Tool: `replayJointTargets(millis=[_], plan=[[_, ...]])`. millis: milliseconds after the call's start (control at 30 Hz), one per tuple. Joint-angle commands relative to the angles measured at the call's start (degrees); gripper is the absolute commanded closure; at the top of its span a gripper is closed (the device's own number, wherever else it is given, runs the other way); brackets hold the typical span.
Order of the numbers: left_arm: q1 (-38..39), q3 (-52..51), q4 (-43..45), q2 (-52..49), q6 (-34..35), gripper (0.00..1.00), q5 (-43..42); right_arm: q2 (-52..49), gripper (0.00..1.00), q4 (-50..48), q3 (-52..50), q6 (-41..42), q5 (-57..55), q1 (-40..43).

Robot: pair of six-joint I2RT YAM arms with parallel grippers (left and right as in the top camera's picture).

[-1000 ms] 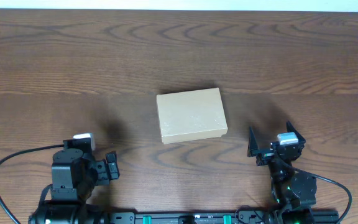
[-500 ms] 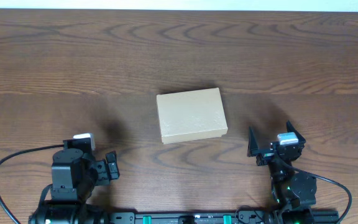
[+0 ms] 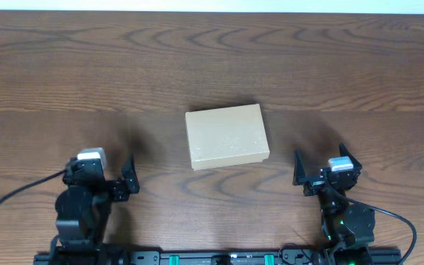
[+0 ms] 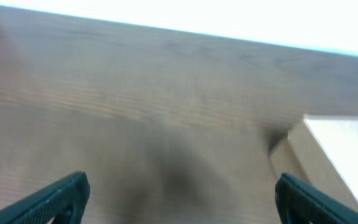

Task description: Pack container

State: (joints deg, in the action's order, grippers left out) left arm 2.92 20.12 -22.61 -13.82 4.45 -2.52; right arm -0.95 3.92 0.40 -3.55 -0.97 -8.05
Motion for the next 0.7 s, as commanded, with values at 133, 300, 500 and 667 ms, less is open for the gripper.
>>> replayJointTargets(millis=[133, 300, 500, 667], plan=[[0.11, -12.41, 16.39, 7.89, -1.29, 0.05, 2.99, 0.35, 0.01, 0.33, -0.09, 0.68, -0.09, 0.37], [0.09, -18.1, 24.52, 10.34, -1.51, 0.05, 3.63, 0.35, 0.01, 0.33, -0.11, 0.68, -0.09, 0.37], [0.11, -19.89, 22.51, 13.09, -2.91, 0.05, 4.68, 0.35, 0.01, 0.33, -0.11, 0.68, -0.09, 0.37], [0.11, -19.87, 18.27, 13.64, -4.52, 0.05, 4.37, 0.35, 0.01, 0.35, -0.11, 0.68, -0.09, 0.37]])
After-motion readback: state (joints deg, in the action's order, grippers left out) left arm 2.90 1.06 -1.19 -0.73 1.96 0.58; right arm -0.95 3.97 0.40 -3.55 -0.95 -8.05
